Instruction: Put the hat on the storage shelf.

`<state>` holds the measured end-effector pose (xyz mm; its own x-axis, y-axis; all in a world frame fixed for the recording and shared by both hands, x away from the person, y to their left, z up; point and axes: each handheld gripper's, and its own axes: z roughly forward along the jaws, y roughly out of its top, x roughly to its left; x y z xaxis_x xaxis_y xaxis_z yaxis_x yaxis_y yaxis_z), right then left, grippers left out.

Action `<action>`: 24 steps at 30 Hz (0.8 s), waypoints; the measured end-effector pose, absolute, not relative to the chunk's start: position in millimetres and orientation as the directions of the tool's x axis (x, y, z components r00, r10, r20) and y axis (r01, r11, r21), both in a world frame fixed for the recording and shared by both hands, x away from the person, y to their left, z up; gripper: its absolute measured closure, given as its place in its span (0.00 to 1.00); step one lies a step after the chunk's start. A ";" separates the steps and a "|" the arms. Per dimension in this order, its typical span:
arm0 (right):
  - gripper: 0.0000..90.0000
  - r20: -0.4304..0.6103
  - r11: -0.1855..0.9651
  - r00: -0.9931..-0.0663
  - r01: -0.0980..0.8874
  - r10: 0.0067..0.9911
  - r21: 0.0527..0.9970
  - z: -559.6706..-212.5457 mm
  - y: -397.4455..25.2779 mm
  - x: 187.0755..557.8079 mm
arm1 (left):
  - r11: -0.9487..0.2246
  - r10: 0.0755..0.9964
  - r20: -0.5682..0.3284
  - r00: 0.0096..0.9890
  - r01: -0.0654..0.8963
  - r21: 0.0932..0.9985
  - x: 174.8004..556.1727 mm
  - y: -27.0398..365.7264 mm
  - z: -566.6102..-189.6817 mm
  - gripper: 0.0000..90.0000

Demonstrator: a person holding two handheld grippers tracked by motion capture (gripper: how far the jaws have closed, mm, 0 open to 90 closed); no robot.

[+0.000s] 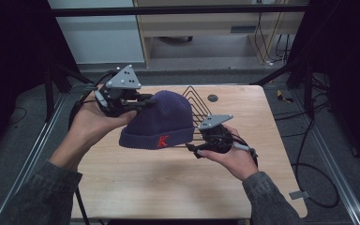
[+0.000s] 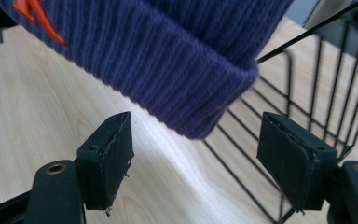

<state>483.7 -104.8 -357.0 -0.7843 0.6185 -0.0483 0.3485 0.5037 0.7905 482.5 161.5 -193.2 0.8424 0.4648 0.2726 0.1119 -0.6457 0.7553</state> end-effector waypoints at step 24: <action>0.31 -0.055 0.487 -0.774 0.340 0.631 0.805 -322.0 -115.1 511.8 | -0.616 0.472 0.284 0.834 0.082 0.783 503.9 155.2 -168.6 0.90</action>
<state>511.8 -115.1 -322.0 -0.7740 0.6309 -0.0548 0.3399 0.4869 0.8046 503.9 155.2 -168.6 0.8343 0.4724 0.2842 0.0820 -0.6160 0.7834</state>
